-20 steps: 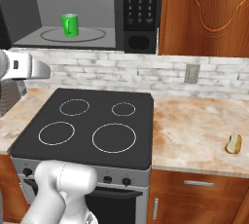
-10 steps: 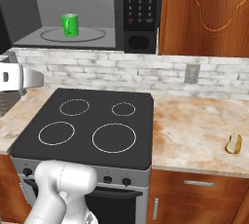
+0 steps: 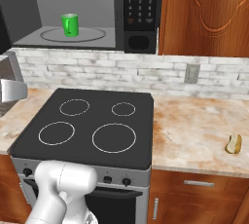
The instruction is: Pick the mug from the counter and place it inside the microwave. Then close the microwave.
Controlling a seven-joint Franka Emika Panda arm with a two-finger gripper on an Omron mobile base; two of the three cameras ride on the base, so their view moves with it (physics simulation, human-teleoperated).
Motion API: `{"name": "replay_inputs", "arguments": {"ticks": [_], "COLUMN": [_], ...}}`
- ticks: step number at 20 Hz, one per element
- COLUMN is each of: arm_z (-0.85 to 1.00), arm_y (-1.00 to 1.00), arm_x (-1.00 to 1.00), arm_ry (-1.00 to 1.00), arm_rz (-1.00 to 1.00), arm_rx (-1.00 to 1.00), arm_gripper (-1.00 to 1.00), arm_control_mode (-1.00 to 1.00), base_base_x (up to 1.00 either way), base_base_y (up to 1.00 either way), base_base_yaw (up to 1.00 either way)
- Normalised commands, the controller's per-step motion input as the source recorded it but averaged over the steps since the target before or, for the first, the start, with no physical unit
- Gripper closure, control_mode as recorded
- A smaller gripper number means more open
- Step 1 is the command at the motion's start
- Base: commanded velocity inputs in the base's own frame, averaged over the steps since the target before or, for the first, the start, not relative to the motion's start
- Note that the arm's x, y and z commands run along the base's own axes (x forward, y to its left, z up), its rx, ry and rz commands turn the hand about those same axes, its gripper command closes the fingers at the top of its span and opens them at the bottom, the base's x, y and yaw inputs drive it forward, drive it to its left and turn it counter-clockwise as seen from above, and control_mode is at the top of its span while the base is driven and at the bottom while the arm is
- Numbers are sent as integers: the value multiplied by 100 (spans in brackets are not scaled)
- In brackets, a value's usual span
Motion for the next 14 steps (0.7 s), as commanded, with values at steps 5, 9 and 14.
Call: {"name": "replay_inputs", "arguments": {"ticks": [5,9,14], "arm_z": [30,23,21], "arm_y": [0,-2,0], "arm_x": [-32,-8,-20], "arm_ry": [-4,-12,-18], "arm_rz": [0,0,0], "arm_rx": [0,0,0], "arm_gripper": [-100,-100,-100], "arm_control_mode": [-100,-100,-100], "base_base_x": [0,0,0], "base_base_y": [0,0,0], "base_base_yaw": [0,0,0]}}
